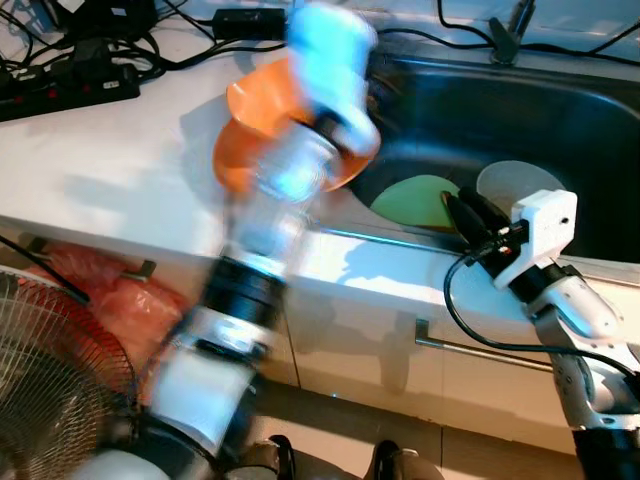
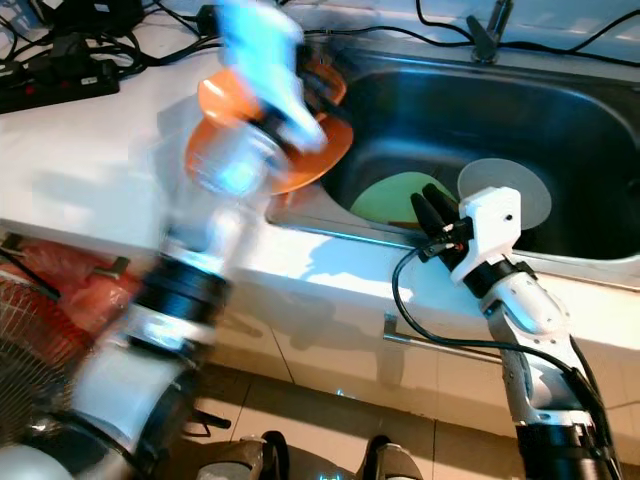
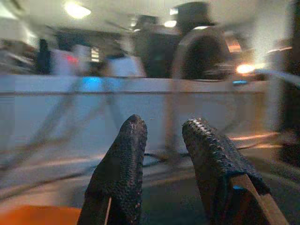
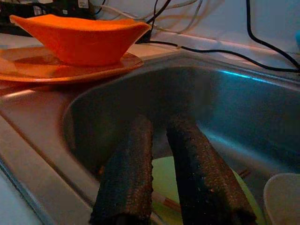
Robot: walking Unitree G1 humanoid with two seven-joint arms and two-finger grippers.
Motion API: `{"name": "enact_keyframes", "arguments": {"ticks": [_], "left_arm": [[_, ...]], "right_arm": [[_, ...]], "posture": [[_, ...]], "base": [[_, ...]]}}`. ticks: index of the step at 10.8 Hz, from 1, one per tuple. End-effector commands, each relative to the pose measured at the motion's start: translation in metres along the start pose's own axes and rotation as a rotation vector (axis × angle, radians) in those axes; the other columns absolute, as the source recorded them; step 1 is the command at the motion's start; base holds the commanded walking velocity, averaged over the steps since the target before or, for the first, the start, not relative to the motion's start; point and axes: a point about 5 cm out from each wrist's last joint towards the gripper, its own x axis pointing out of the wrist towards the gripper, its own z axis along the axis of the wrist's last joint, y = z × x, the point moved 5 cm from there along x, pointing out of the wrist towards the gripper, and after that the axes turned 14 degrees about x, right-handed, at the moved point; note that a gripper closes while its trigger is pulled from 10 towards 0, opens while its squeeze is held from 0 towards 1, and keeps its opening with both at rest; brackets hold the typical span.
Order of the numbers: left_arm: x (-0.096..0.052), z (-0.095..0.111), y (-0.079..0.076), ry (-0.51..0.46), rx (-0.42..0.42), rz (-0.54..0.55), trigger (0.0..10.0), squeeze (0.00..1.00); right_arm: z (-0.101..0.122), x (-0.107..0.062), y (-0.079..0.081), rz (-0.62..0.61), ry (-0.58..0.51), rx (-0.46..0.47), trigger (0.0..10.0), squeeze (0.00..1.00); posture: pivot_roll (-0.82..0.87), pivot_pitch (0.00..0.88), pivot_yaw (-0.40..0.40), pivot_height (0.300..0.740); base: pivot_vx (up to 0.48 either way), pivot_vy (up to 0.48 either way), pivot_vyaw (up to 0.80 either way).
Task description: Kitchen organization
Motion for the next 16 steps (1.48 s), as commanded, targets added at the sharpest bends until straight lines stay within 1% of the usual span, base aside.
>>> {"name": "enact_keyframes", "arguments": {"ticks": [1,2,3,4,5,6,7,8,9,10,11,12,13,14,15,16], "left_arm": [[-0.003,-0.002,0.021,0.021,0.058,0.056,10.0,0.0],[-0.009,-0.006,0.04,0.05,0.122,0.067,10.0,0.0],[-0.017,-0.004,0.065,0.066,0.232,0.041,10.0,0.0],[-0.019,-0.003,0.067,0.065,0.243,0.031,10.0,0.0],[-0.023,-0.003,0.067,0.064,0.274,-0.042,0.0,0.0],[-0.022,-0.006,0.059,0.077,0.279,-0.113,0.0,0.0],[-0.031,-0.012,0.055,0.098,0.282,-0.217,0.0,0.0],[-0.043,-0.014,0.051,0.107,0.279,-0.33,0.0,0.0],[-0.045,-0.015,0.051,0.115,0.293,-0.357,0.0,0.0],[-0.053,-0.013,0.051,0.142,0.313,-0.466,0.0,0.0],[-0.056,-0.013,0.053,0.157,0.31,-0.515,0.0,0.0],[-0.057,-0.013,0.053,0.163,0.312,-0.527,0.0,0.0],[-0.06,-0.017,0.052,0.178,0.318,-0.564,0.0,0.0],[-0.063,-0.024,0.05,0.207,0.301,-0.607,0.0,0.0],[-0.068,-0.036,0.047,0.25,0.278,-0.645,2.0,0.0],[-0.069,-0.04,0.045,0.259,0.281,-0.649,7.8,0.0]], "right_arm": [[-0.003,0.002,0.004,0.023,0.011,0.008,10.0,0.0],[-0.004,0.003,0.005,0.029,0.011,0.01,10.0,0.0],[-0.006,0.004,0.007,0.033,0.01,0.014,10.0,0.0],[-0.006,0.004,0.007,0.035,0.01,0.016,10.0,0.0],[-0.007,0.006,0.01,0.045,0.009,0.024,10.0,0.0],[-0.009,0.007,0.013,0.057,0.01,0.031,10.0,0.0],[-0.011,0.007,0.014,0.063,0.017,0.026,10.0,0.0],[-0.009,0.006,0.012,0.061,0.015,0.021,10.0,0.0],[-0.009,0.006,0.011,0.06,0.013,0.02,10.0,0.0],[-0.01,0.006,0.013,0.055,0.01,0.025,10.0,0.0],[-0.012,0.007,0.016,0.057,0.006,0.036,10.0,0.0],[-0.012,0.007,0.016,0.058,0.006,0.037,10.0,0.0],[-0.012,0.008,0.017,0.058,0.003,0.038,10.0,0.0],[-0.011,0.008,0.017,0.058,0.001,0.037,10.0,0.0],[-0.011,0.008,0.016,0.058,-0.001,0.037,10.0,0.0],[-0.011,0.008,0.016,0.058,-0.001,0.037,10.0,0.0]], "posture": [[-0.01,0.158,0.05,0.74],[0.0,0.151,0.052,0.74],[0.01,0.145,0.057,0.74],[0.01,0.145,0.057,0.74],[0.01,0.141,0.062,0.74],[0.02,0.137,0.065,0.74],[0.02,0.138,0.068,0.74],[0.02,0.141,0.069,0.74],[0.02,0.145,0.073,0.74],[0.03,0.153,0.084,0.74],[0.03,0.155,0.089,0.74],[0.03,0.155,0.089,0.74],[0.03,0.156,0.091,0.74],[0.03,0.156,0.09,0.74],[0.03,0.156,0.09,0.74],[0.03,0.156,0.09,0.74]], "base": [[0.0,0.0,0.0],[0.0,0.0,0.0],[0.0,0.0,0.0],[0.0,0.0,0.0],[0.0,0.0,0.0],[0.0,0.0,0.0],[0.0,0.0,0.0],[0.0,0.0,0.0],[0.0,0.0,0.0],[0.0,0.0,0.0],[0.0,0.0,0.0],[0.0,0.0,0.0],[0.0,0.0,0.0],[0.0,0.0,0.0],[0.0,0.0,0.0],[0.0,0.0,0.0]]}}
